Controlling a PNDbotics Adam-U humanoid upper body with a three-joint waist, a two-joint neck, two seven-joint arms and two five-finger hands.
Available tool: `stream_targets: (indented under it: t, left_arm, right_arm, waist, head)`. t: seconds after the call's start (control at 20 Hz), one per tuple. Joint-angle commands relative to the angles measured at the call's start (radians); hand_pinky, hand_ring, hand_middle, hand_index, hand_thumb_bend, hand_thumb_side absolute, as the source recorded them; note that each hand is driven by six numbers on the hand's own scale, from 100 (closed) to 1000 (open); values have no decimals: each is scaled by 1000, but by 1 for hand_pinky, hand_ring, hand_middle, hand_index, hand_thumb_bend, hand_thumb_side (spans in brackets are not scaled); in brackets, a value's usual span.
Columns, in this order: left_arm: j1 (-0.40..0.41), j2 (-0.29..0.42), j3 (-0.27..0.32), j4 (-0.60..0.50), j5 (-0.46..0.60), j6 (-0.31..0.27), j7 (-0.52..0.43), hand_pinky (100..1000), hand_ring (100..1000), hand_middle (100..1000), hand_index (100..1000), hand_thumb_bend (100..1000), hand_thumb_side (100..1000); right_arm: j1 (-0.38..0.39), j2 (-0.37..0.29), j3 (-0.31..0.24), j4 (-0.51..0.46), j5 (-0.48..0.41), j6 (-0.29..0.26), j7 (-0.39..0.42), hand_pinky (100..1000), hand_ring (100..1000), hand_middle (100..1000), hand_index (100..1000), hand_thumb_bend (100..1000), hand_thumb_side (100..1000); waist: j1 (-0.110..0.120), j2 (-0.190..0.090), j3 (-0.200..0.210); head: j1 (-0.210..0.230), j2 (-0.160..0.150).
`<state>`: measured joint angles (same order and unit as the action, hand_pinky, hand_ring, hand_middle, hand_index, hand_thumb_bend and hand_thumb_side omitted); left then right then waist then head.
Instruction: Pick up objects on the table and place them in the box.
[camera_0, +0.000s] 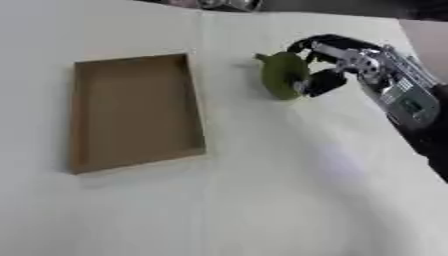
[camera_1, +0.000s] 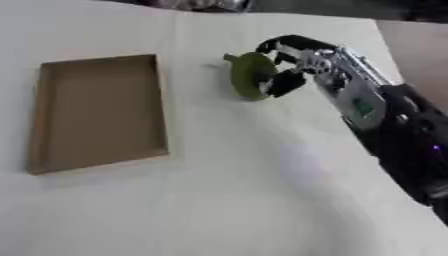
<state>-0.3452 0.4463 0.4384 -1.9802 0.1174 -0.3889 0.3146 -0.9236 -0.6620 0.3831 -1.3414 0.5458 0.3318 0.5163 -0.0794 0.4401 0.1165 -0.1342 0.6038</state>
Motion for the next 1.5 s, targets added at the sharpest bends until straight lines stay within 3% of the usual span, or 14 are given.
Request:
stream_targets:
  t: [0.05,0.2,0.25,0.45,0.65,0.7,1.1,1.35,1.5]
  left_arm:
    - [-12,21,-1,-20,3,-1,-5,700,658,580,758,100,604]
    - [-12,21,-1,-20,3,-1,-6,700,658,580,758,100,604]
    - [-13,20,-2,-20,4,0,-6,700,658,580,757,100,604]
    - [-14,21,-3,-20,5,0,-9,700,658,580,756,100,604]
    - [-15,21,-3,-20,6,0,-9,700,658,580,756,100,604]
    - [-15,21,-4,-20,6,0,-9,700,658,579,755,100,604]
    - [-14,22,-3,-20,5,2,-5,699,658,578,754,100,604]
    - [-13,23,-4,-20,5,3,-5,699,658,578,754,100,604]
    - [-13,23,-5,-20,6,3,-5,699,658,577,754,100,604]
  right_arm:
    - [-18,-8,-1,12,17,-3,12,892,853,922,954,100,237]
    - [-20,-6,-1,16,21,-6,15,892,853,922,954,100,237]
    - [-22,-1,-4,17,17,-5,10,875,810,795,876,100,223]
    - [-23,3,-17,2,-13,-5,-39,821,689,669,759,100,239]
    - [-19,-1,-14,-7,-39,1,-78,821,689,669,759,100,239]
    - [-21,-1,-15,-10,-40,1,-83,774,513,565,656,100,210]
    - [-39,-32,-86,-186,54,-67,-195,748,372,527,620,100,158]
    - [-56,-38,-93,-310,123,-90,-265,749,355,530,626,100,126]
    - [-78,-35,-85,-391,140,-103,-262,748,357,533,629,100,108]
  waist:
    - [6,-28,0]
    - [6,-28,0]
    - [5,-28,2]
    - [5,-29,2]
    - [4,-29,2]
    - [4,-31,3]
    - [3,-35,0]
    - [2,-38,1]
    - [1,-41,2]
  head:
    - [-2,-15]
    - [-1,-15]
    - [0,-15]
    - [3,-12]
    - [3,-12]
    - [3,-11]
    - [9,-9]
    - [9,-9]
    - [9,-7]
